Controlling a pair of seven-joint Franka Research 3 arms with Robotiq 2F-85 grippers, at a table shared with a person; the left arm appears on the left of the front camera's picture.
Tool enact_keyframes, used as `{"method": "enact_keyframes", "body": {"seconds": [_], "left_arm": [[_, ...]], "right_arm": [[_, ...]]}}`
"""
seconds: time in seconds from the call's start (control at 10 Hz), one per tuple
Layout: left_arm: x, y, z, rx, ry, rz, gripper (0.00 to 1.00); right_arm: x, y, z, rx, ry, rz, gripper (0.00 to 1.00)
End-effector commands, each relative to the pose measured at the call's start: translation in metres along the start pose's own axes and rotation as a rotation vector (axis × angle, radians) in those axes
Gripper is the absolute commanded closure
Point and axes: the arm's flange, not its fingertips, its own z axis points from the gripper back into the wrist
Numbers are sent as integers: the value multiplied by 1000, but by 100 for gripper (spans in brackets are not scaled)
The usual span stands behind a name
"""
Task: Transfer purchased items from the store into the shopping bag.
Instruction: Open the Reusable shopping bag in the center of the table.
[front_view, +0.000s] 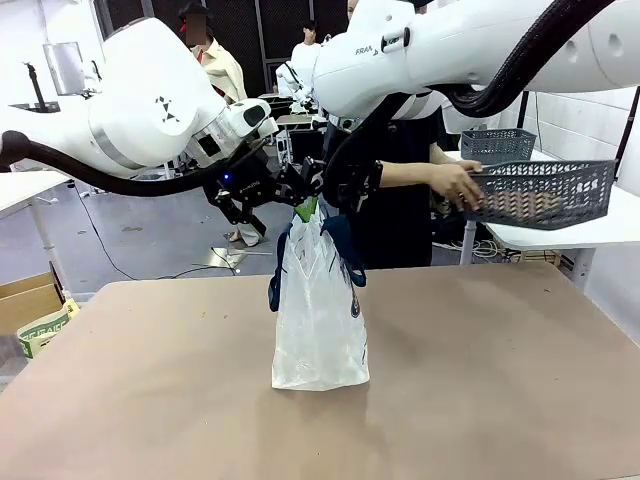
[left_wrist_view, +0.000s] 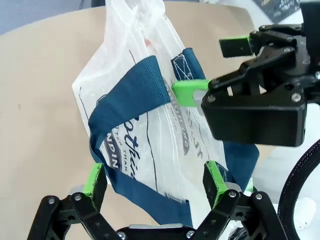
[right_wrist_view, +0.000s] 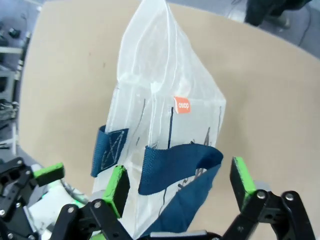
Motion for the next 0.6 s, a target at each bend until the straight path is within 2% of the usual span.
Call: {"method": "enact_keyframes", "body": {"seconds": [0.0, 0.1, 0.2, 0.5], "left_arm": [[-3, 12, -13, -44, -10, -1, 0], [-4, 12, -21, -33, -7, -24, 0], [-6, 14, -26, -23, -30, -74, 14], [-7, 18, -26, -20, -42, -50, 72]], "right_arm": [[3, 1, -7, 32, 46, -7, 0], [1, -2, -14, 58, 45, 33, 0], [-4, -3, -19, 91, 50, 120, 16], [-7, -4, -25, 97, 61, 92, 76]]}}
